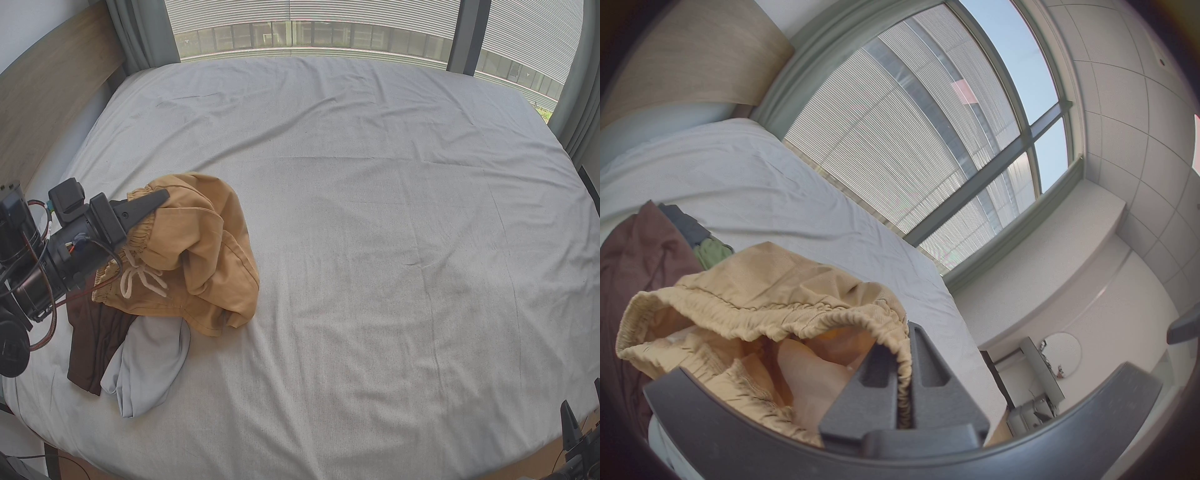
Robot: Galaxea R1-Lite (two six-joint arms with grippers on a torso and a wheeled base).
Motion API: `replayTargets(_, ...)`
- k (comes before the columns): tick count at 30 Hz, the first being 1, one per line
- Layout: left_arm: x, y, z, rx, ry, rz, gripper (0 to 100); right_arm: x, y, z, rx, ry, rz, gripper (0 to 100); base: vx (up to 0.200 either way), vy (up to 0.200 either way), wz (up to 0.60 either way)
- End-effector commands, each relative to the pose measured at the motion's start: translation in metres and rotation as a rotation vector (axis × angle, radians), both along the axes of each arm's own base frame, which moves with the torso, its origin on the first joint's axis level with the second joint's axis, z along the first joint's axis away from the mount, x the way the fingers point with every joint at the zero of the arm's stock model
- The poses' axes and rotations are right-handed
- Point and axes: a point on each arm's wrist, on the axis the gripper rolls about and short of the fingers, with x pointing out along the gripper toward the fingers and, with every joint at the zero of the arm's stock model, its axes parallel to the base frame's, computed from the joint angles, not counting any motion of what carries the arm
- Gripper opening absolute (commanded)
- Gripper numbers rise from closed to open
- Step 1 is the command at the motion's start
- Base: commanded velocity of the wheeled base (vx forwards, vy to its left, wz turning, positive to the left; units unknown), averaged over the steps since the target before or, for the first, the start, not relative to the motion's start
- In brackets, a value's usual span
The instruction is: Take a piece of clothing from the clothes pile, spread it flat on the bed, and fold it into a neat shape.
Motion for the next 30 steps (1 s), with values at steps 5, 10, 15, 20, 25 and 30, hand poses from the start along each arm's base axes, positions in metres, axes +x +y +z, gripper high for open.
replayTargets(5,-0.007,-0.015,0.001,0.020,-0.019,-0.138,0,0.000,0.000,-0.005,0.000,0.001,0.000,100,0.000,0.000,0.00)
replayTargets(10,-0.011,-0.020,0.002,0.046,-0.048,-0.175,0,0.000,0.000,-0.005,0.000,0.001,0.000,100,0.000,0.000,0.00)
replayTargets(15,-0.015,-0.030,0.002,0.095,-0.106,-0.208,0,0.000,0.000,-0.005,0.000,0.001,0.000,100,0.000,0.000,0.00)
replayTargets(20,-0.021,-0.045,0.005,0.087,-0.152,-0.269,0,0.000,0.000,-0.005,0.000,0.001,0.000,100,0.000,0.000,0.00)
replayTargets(25,-0.034,-0.067,0.013,0.028,-0.163,-0.348,0,0.000,0.000,-0.005,0.000,0.001,0.000,100,0.000,0.000,0.00)
replayTargets(30,-0.040,-0.082,0.027,-0.069,-0.210,-0.354,0,0.000,0.000,-0.005,-0.002,0.001,0.000,100,0.000,0.000,0.00)
